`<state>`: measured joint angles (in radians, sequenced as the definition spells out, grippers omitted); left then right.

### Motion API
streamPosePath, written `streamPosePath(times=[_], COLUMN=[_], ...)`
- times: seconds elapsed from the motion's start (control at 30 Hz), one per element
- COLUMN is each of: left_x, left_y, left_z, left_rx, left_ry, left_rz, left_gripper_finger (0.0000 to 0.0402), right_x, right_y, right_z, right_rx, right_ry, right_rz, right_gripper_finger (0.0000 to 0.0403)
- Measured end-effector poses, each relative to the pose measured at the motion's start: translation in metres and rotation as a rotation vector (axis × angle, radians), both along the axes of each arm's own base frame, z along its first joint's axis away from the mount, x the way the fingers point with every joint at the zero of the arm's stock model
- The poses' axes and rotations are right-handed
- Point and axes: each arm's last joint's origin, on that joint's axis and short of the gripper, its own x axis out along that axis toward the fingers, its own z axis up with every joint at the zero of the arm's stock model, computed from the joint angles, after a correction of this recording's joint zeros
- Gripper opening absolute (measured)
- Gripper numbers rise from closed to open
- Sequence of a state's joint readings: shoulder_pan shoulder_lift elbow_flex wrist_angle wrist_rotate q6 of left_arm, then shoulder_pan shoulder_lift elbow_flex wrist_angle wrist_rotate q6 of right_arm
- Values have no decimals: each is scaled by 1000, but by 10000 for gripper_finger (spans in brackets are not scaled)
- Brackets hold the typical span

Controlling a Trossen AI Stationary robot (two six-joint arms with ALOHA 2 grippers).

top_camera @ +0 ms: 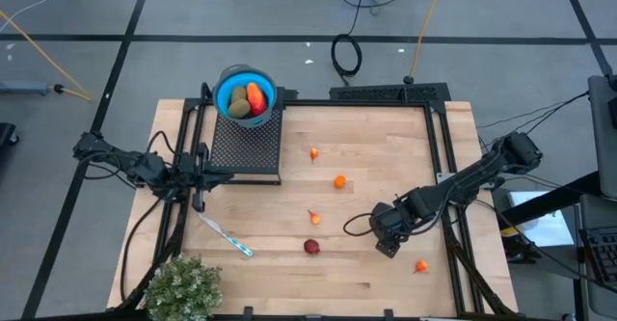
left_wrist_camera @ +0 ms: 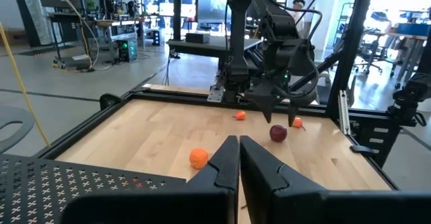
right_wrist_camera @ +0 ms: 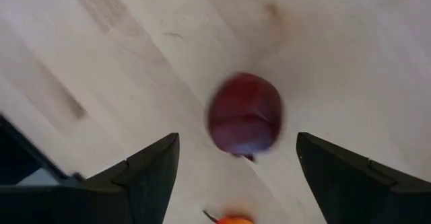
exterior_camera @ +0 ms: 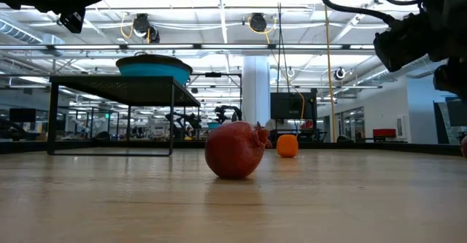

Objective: Pick & Place Fruit
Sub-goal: Put the pomegranate into the blue strainer bowl on the shelf

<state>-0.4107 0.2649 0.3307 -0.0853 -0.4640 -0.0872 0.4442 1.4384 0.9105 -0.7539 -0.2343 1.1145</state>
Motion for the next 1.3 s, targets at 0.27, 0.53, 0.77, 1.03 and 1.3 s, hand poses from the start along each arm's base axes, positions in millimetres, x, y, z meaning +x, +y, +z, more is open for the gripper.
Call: streamPosePath(times=[0.27,0.53,0.77,1.03,1.3], left_x=[0,0,0,0,0], left_y=[0,0,0,0,0], left_z=[0,1,1,1,1], left_rx=[-1,-4,-6,-7,-7], left_ry=[0,-5,-10,-10,-10], left_rz=[0,7,8,8,8], left_gripper_finger=[13,10,16,6,20], right_x=[-4,-9,-11,-11,-2], right_y=[-2,-4,-5,-5,-1], right_z=[-17,-29,-35,-35,-26], right_rx=[12,15,22,28,90], right_ry=[-17,-24,-29,-40,-169], right_rz=[-21,-24,-23,-23,-21], right_gripper_finger=[293,293,283,232,188])
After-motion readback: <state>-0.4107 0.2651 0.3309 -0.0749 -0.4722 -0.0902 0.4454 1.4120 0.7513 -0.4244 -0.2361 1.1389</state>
